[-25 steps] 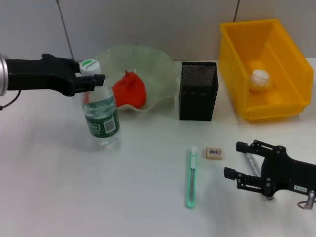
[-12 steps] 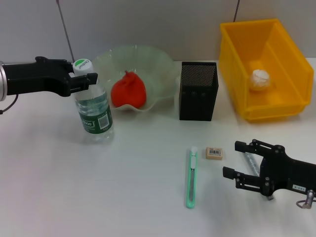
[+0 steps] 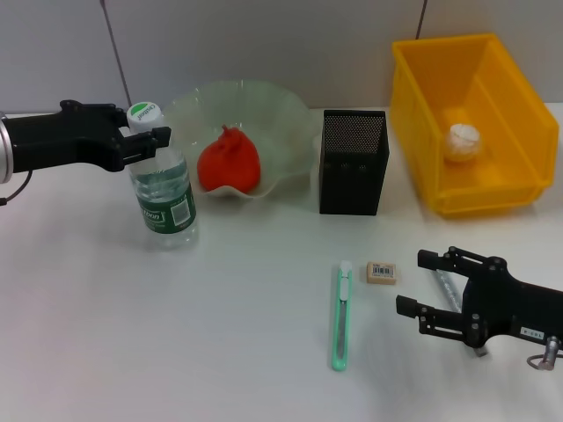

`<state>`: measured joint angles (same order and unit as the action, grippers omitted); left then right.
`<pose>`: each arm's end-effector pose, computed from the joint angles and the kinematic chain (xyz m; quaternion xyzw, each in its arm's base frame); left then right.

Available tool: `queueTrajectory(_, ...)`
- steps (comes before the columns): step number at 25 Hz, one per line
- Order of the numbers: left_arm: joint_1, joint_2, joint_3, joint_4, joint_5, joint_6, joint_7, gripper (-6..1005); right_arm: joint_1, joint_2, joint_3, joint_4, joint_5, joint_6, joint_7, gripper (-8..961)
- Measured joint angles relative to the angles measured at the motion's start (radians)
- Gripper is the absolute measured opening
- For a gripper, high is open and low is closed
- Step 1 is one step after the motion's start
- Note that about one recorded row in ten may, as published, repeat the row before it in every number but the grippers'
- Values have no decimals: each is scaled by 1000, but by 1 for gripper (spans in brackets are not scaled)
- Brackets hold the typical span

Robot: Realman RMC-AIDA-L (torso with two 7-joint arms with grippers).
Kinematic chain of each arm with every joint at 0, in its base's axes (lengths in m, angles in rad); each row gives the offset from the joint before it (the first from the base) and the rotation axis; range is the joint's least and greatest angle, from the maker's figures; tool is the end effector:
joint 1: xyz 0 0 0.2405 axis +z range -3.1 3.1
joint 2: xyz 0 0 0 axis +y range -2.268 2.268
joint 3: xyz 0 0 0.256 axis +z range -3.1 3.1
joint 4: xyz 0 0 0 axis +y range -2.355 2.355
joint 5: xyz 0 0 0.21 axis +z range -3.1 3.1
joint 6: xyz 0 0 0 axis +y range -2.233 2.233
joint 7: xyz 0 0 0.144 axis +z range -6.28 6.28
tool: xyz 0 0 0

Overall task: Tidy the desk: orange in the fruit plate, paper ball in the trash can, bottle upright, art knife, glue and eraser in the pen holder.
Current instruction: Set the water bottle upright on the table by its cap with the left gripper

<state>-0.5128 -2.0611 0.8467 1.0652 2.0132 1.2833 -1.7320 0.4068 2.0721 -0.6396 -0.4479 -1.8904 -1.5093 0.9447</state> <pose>-0.2328 0.3900 0.0674 -0.9172 -0.2181 -0.1625 0.2911 0.3079 0.2870 -0.0201 -0.9264 0.1605 0.2669 0.2115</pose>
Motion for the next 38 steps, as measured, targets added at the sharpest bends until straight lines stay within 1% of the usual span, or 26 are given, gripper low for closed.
queueTrajectory(9, 8, -1, 3, -11, 1, -34, 34, 444, 2, -3, 0, -1, 0, 1, 0, 771)
queueTrajectory(38, 12, -2, 4, -25, -4, -33, 58, 445, 3, -1, 0, -2, 1, 3, 8, 771)
